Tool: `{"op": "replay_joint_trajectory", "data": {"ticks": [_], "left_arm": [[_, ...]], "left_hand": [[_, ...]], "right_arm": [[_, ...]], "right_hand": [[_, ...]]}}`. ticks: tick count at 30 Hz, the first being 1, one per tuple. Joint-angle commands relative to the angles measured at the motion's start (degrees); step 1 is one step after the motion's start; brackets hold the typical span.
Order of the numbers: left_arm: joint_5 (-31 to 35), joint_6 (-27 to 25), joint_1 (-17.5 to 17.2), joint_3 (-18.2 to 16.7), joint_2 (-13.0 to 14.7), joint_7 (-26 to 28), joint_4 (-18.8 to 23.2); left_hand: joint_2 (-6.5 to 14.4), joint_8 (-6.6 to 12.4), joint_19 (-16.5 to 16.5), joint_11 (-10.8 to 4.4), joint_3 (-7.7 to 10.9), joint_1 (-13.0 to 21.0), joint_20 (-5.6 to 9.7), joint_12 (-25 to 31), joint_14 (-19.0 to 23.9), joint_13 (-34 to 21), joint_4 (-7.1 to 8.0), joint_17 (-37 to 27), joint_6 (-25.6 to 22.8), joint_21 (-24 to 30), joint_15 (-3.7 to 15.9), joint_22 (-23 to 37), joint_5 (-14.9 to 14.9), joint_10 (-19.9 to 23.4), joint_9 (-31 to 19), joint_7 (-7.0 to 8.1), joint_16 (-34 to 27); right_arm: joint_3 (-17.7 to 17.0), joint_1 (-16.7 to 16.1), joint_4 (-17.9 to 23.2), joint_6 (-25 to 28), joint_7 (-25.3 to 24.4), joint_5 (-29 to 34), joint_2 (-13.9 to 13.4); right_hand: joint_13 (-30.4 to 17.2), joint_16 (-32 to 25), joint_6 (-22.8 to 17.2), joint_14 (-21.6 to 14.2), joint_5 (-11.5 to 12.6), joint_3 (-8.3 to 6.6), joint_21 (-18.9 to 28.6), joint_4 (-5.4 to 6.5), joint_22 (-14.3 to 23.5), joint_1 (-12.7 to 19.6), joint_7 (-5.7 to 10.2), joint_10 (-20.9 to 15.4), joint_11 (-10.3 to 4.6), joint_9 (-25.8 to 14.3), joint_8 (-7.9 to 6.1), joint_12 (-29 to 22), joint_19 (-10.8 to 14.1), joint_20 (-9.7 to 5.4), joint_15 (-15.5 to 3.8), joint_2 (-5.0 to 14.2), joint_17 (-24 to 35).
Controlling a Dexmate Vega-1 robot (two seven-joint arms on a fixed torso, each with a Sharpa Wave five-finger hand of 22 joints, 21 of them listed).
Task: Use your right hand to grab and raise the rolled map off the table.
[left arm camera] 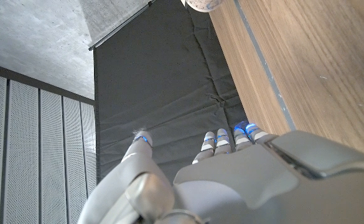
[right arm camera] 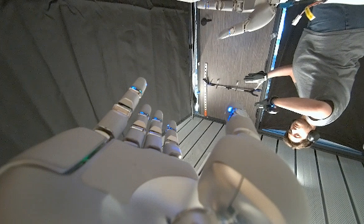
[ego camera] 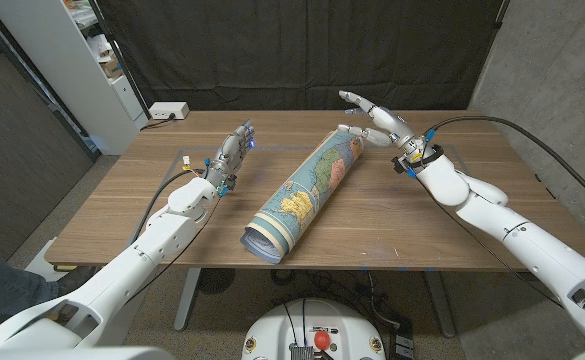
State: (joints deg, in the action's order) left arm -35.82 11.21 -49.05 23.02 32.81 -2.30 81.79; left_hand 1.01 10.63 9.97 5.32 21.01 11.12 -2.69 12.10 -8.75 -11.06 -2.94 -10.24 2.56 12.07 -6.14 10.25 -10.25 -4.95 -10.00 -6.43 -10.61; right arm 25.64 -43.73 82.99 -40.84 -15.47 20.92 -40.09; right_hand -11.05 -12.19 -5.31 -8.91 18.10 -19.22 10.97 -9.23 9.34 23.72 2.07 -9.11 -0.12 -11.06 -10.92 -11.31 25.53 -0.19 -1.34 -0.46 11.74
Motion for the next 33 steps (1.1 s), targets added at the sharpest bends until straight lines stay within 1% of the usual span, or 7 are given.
{"op": "replay_joint_trajectory", "data": {"ticks": [1,7,14,17,26,33], "left_arm": [[0.2,0.0,-0.4,0.0,0.3,0.1,0.7],[0.3,-0.1,-0.6,0.0,0.4,0.3,1.1],[0.4,-0.2,-0.7,0.1,0.5,0.4,1.4],[0.4,-0.3,-0.7,0.2,0.5,0.4,1.4],[0.5,-0.4,-0.5,0.3,0.6,0.1,1.2],[0.5,-0.4,-0.2,0.4,0.5,-0.1,0.9]], "left_hand": [[0.6,0.26,1.9,-0.02,0.08,0.1,-0.52,0.2,0.0,-0.2,-0.37,-0.3,-0.3,0.0,-0.05,0.1,-0.2,0.0,-0.3,-0.07,-0.3],[0.6,0.26,1.8,0.02,0.07,0.1,-0.49,0.2,0.0,-0.2,-0.4,-0.3,-0.3,0.0,-0.08,0.2,-0.2,0.0,-0.3,-0.03,-0.3],[0.7,0.24,1.9,0.07,0.06,0.1,-0.57,0.2,0.0,-0.2,-0.43,-0.3,-0.3,-0.1,-0.09,0.2,-0.2,0.0,-0.3,0.01,-0.3],[0.7,0.25,1.8,0.04,0.05,0.1,-0.6,0.2,0.0,-0.2,-0.45,-0.3,-0.3,-0.1,-0.08,0.2,-0.2,0.0,-0.3,0.0,-0.3],[0.7,0.24,1.8,0.05,0.03,0.0,-0.58,0.2,0.0,-0.2,-0.51,-0.3,-0.3,-0.1,-0.09,0.2,-0.2,0.0,-0.3,-0.07,-0.3],[0.8,0.23,1.9,0.03,0.02,0.0,-0.74,0.2,-0.1,-0.2,-0.56,-0.3,-0.4,-0.2,-0.06,0.2,-0.2,0.0,-0.3,-0.01,-0.3]], "right_arm": [[-0.3,-0.7,2.7,1.9,-0.3,2.2,-2.1],[-0.2,-0.7,3.4,2.2,-0.4,3.3,-2.8],[-0.1,-0.6,4.8,3.4,-0.2,5.3,-4.0],[0.0,-0.5,5.0,3.7,-0.2,5.5,-4.3],[0.4,0.3,6.8,5.7,0.7,8.9,-6.2],[0.7,0.6,8.1,7.0,1.2,9.8,-7.2]], "right_hand": [[-0.3,0.0,0.2,-0.1,0.2,-0.36,-0.1,0.23,0.2,0.3,0.99,0.2,-0.4,-0.2,-0.28,0.1,0.4,0.24,0.1,-0.36,0.1],[-0.3,0.1,0.6,0.1,0.3,-0.55,-0.2,0.28,0.2,0.5,2.12,0.6,-0.48,-0.2,-0.18,0.2,0.3,0.53,0.4,-0.31,0.1],[-0.3,0.3,1.2,0.5,0.3,-0.69,-0.3,0.32,0.2,0.7,2.7,1.1,-0.52,-0.2,-0.05,0.4,0.3,0.69,0.59,-0.29,0.2],[-0.3,0.3,1.3,0.6,0.3,-0.74,-0.3,0.33,0.2,0.7,2.78,1.4,-0.55,-0.2,-0.01,0.4,0.2,0.81,0.68,-0.27,0.2],[-0.3,0.5,2.1,1.1,0.3,-1.11,-0.4,0.28,0.2,1.2,3.25,2.2,-0.54,-0.2,0.14,0.6,0.0,1.32,0.97,-0.08,0.2],[-0.3,0.5,2.4,1.3,0.3,-1.37,-0.4,0.22,0.2,1.6,3.39,2.5,-0.52,-0.2,0.16,0.6,-0.1,1.61,1.14,0.09,0.2]]}}
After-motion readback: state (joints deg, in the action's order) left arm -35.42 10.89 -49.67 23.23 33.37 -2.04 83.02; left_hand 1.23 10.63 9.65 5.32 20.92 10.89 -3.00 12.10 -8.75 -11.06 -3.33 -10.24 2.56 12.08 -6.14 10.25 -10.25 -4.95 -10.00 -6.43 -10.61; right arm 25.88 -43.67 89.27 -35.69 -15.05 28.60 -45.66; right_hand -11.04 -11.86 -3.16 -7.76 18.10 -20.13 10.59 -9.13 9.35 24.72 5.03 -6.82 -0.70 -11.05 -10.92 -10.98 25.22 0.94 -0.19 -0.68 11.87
